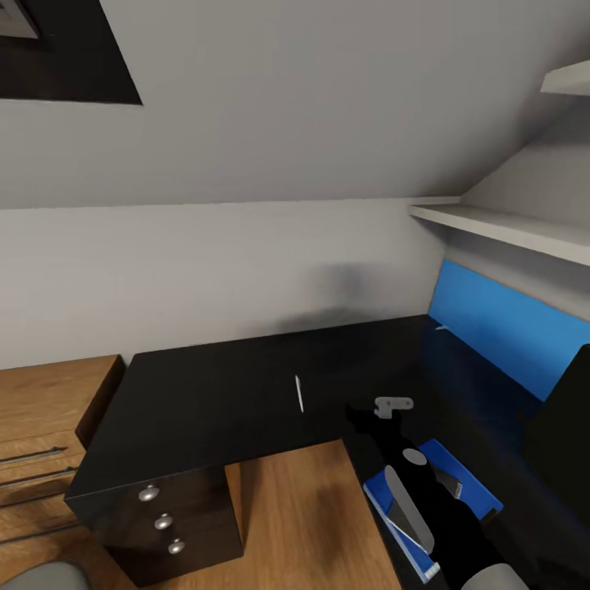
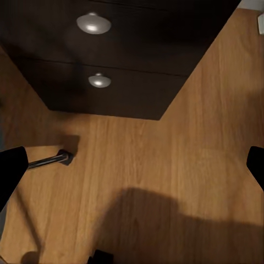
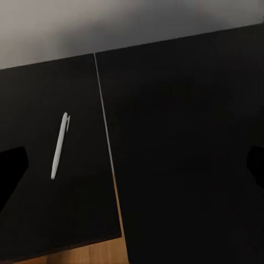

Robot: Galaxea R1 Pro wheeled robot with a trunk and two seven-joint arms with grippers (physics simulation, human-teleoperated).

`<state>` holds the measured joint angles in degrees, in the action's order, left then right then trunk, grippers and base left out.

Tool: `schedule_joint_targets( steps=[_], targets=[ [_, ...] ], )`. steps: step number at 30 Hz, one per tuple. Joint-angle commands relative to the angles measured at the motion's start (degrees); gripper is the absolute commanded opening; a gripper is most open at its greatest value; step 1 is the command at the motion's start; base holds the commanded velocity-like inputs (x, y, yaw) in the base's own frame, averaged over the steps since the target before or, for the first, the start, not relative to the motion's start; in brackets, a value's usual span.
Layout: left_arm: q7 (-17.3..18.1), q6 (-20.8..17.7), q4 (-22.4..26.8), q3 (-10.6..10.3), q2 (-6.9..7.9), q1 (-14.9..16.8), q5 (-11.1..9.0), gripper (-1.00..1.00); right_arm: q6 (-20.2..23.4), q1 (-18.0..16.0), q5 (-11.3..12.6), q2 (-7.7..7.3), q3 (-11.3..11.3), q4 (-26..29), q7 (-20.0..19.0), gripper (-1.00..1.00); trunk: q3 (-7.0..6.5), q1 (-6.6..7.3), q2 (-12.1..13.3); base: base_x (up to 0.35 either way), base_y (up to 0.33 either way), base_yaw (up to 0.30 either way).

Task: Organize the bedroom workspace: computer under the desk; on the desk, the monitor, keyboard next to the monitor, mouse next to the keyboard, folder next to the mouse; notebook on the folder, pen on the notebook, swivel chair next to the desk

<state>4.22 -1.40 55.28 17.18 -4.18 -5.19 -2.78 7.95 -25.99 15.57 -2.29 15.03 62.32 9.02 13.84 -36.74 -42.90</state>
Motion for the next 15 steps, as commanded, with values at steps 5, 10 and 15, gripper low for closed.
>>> schedule_joint_targets(
  steps=[5,10,15],
  targets=[
    [0.38,-0.17,0.08,0.23,-0.04,0.0,-0.36,1.0,0.27,0.11,0.74,0.15,0.32,0.12,-0.08,1.0,0.07,-0.02,-0.06,0.019,-0.014,0.001],
    [0.35,-0.18,0.06,0.23,-0.04,0.0,-0.38,1.0,0.28,0.14,0.84,1.43,0.38,0.17,0.0,1.0,0.11,-0.02,-0.06,0.003,-0.002,0.088],
    [0.35,-0.18,-0.06,0.23,-0.04,0.0,-0.38,1.0,0.05,0.15,0.63,2.31,0.25,0.17,0.1,1.0,0.27,-0.02,-0.06,0.0,0.0,0.23]
  ],
)
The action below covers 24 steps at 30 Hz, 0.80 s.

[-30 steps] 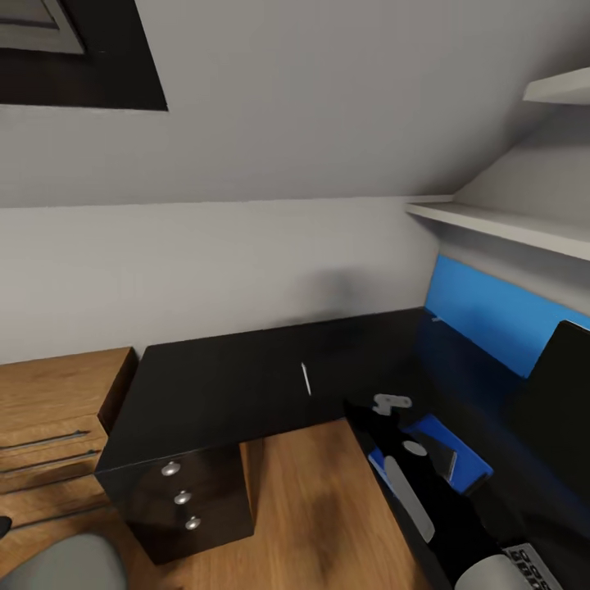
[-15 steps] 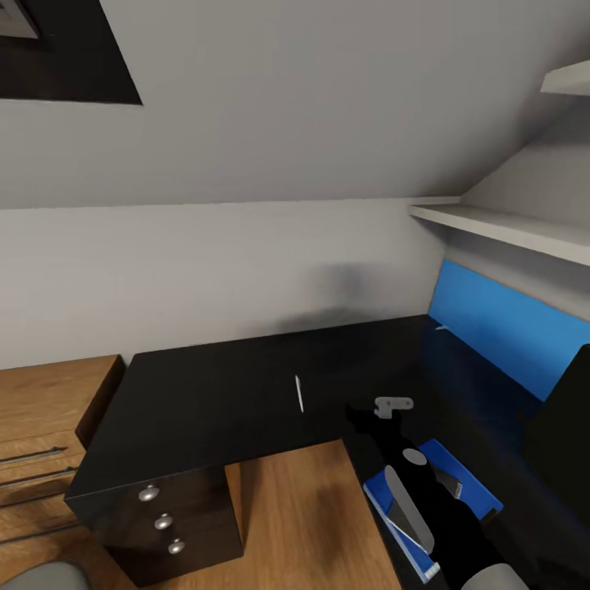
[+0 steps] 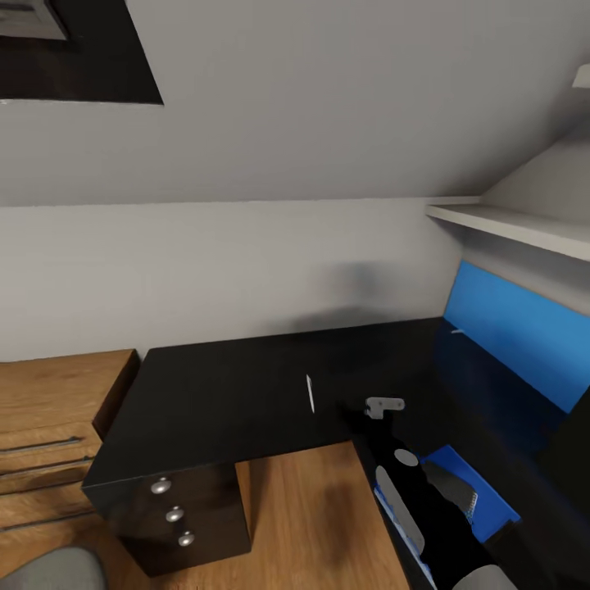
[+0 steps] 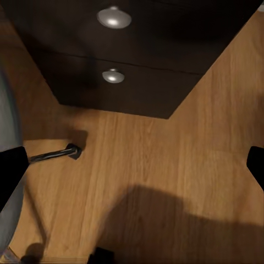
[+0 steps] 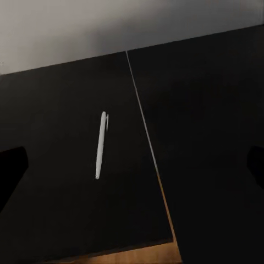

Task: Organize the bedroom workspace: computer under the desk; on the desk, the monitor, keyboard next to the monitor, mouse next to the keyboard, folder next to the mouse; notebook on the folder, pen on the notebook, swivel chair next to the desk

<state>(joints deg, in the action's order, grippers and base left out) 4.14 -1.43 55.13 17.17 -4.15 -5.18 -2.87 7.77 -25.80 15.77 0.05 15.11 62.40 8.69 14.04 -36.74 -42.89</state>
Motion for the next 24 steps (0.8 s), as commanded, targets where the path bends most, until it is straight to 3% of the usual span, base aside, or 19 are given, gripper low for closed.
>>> schedule_joint_targets(
  steps=[1,18,24],
  targets=[
    [0.43,-0.15,0.02,0.23,-0.07,0.0,-0.3,1.0,0.21,-0.04,0.41,-0.01,0.15,0.09,0.43,1.0,0.11,-0.02,-0.07,0.0,0.0,0.249],
    [0.43,-0.15,-1.07,0.15,-0.07,0.0,-0.21,1.0,0.12,-0.04,0.23,-0.12,0.09,0.09,0.45,1.0,0.83,-0.02,-0.07,0.0,0.0,0.252],
    [0.43,-0.14,-1.07,0.2,-0.07,0.0,-0.25,1.0,0.13,-0.04,0.24,-0.16,0.08,0.09,0.45,1.0,0.97,-0.02,-0.07,0.0,0.0,0.102]
  ],
)
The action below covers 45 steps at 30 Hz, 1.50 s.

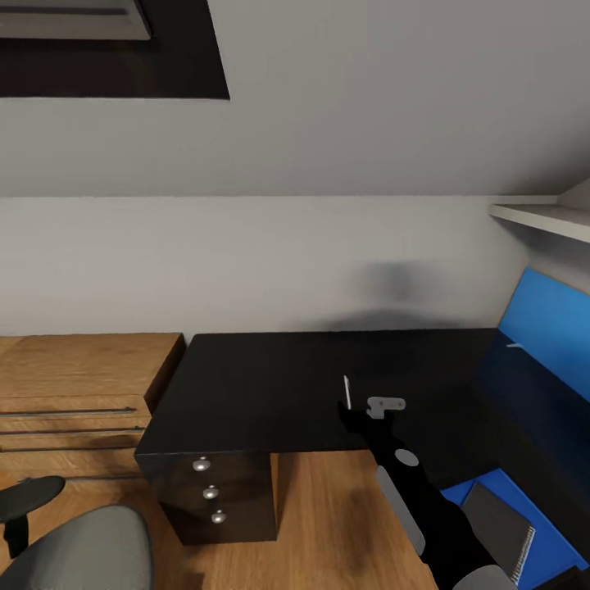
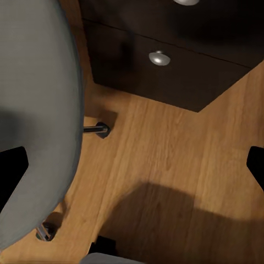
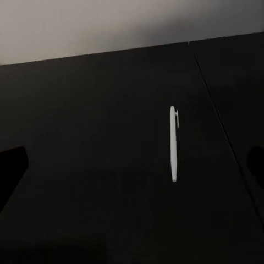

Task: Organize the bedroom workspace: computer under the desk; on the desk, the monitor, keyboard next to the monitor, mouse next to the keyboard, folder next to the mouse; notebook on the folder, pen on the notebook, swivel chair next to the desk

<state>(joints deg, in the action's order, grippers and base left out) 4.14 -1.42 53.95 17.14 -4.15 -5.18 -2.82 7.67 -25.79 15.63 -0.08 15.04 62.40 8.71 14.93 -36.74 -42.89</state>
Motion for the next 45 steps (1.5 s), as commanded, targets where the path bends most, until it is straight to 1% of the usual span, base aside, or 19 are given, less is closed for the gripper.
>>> schedule_joint_targets(
  steps=[1,13,21,30,41,45],
  targets=[
    [0.43,-0.15,0.1,0.24,-0.07,0.0,-0.3,1.0,0.24,-0.05,0.41,-0.05,0.15,0.09,0.43,1.0,0.08,-0.02,-0.06,0.0,0.0,0.029],
    [0.43,-0.14,0.1,0.25,-0.07,0.0,-0.26,1.0,0.3,0.0,0.61,-0.25,0.0,0.2,0.43,1.0,0.09,-0.02,-0.06,0.0,0.0,0.006],
    [0.51,-0.08,0.1,0.27,-0.07,0.0,-0.4,1.0,0.22,0.03,0.32,-0.4,-0.29,-0.5,0.37,1.0,0.09,-0.02,-0.06,0.194,0.0,0.0],
    [0.55,-0.08,0.1,0.34,-0.07,0.0,-0.43,1.0,0.65,0.02,0.27,-0.32,-1.4,-2.15,0.42,1.0,0.09,-0.02,-0.06,0.054,0.0,0.0],
    [0.61,-0.07,0.1,0.35,-0.07,0.0,-0.44,1.0,0.77,-0.05,0.22,-0.18,-1.42,-4.62,0.43,1.0,0.09,-0.02,-0.06,0.231,0.0,0.0],
    [0.61,-0.08,0.1,0.35,-0.07,0.0,-0.43,1.0,0.83,-0.05,0.2,-0.18,-1.46,-5.25,0.45,1.0,0.09,-0.02,-0.06,0.07,0.0,0.0]
  ],
)
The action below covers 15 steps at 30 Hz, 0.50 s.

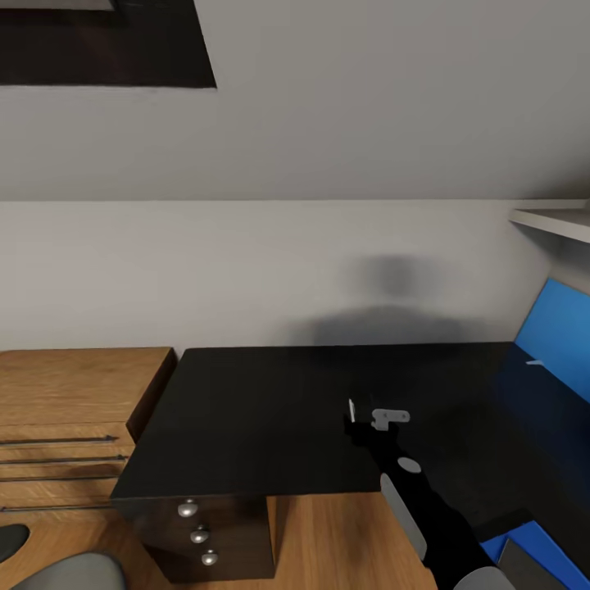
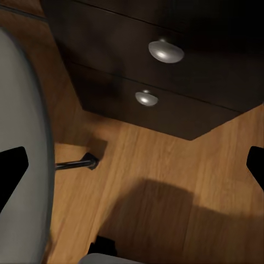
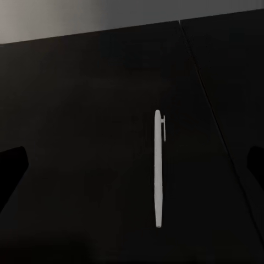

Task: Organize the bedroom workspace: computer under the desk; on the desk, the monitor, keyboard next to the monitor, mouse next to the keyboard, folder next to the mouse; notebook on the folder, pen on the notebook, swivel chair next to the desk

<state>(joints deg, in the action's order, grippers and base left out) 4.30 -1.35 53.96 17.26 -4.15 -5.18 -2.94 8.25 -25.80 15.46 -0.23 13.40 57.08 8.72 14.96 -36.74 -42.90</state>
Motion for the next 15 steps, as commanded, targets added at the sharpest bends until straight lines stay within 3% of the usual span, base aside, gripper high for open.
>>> schedule_joint_targets(
  steps=[1,9,15],
  targets=[
    [0.45,-0.14,0.1,0.25,-0.07,0.0,-0.31,1.0,0.26,-0.06,0.36,-0.03,0.18,-0.46,0.43,1.0,0.07,-0.02,-0.06,0.042,0.0,0.0],
    [0.53,0.15,0.1,0.28,-0.07,0.0,-0.39,1.0,0.47,-0.24,0.36,0.08,0.14,-3.25,0.5,1.0,0.07,-0.02,-0.06,0.125,0.0,0.0],
    [0.54,0.28,0.1,0.28,-0.1,0.0,-0.38,1.0,4.56,-1.61,0.55,0.21,0.08,-6.84,0.43,1.0,0.07,-0.02,-0.06,0.017,0.0,0.0]
  ],
)
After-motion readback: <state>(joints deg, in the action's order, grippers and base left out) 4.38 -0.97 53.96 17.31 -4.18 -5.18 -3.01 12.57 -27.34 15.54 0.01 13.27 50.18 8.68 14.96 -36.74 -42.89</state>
